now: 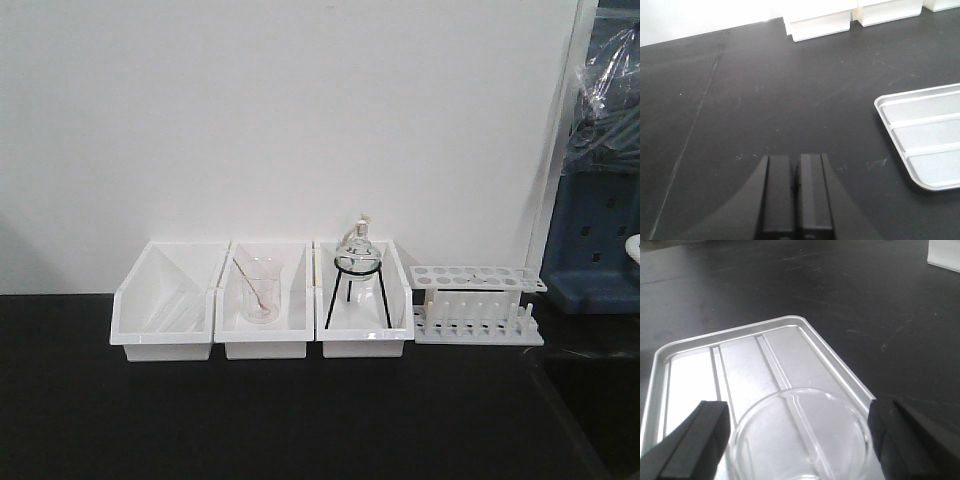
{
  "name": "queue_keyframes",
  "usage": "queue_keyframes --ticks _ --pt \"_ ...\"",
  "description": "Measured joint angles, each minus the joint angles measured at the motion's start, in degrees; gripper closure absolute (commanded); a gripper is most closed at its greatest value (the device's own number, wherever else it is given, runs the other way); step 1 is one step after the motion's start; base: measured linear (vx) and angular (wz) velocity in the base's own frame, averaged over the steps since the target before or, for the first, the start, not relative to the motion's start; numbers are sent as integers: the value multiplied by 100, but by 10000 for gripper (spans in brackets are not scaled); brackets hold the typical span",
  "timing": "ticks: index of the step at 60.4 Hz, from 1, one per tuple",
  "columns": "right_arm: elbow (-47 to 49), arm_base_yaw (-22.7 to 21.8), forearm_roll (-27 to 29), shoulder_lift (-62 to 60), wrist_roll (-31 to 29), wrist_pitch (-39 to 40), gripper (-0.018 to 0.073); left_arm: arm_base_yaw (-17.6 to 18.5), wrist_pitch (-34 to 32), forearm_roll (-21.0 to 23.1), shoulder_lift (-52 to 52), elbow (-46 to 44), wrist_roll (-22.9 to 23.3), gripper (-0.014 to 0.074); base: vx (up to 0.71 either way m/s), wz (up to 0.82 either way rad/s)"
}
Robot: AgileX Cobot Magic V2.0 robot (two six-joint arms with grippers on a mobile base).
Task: Move beaker to silver tray on left bench
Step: 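Lower the beaker onto the silver tray and open the right gripper, then raise the open right gripper away from the beaker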
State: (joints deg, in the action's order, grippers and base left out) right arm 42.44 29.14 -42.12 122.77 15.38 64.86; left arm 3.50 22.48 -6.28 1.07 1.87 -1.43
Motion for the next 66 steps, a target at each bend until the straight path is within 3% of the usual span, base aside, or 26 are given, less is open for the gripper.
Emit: queue_keyframes --ticks 9,17,23,32,47,66 --pt "0 0 0 -596 106 -4 -42 0 0 0 0 0 0 595 0 0" --pt "0 0 0 -1294 721 -207 47 0 0 0 0 0 0 595 0 0" --pt "0 0 -12 -2015 1468 -881 221 0 0 0 0 0 0 595 0 0" --pt "-24 0 -152 -3333 2550 -2501 580 0 0 0 0 0 0 595 0 0" --pt "-45 0 -1071 -5547 3568 -5327 573 0 0 0 0 0 0 595 0 0" --pt "-45 0 -1109 -6856 3704 -7511 573 0 0 0 0 0 0 595 0 0"
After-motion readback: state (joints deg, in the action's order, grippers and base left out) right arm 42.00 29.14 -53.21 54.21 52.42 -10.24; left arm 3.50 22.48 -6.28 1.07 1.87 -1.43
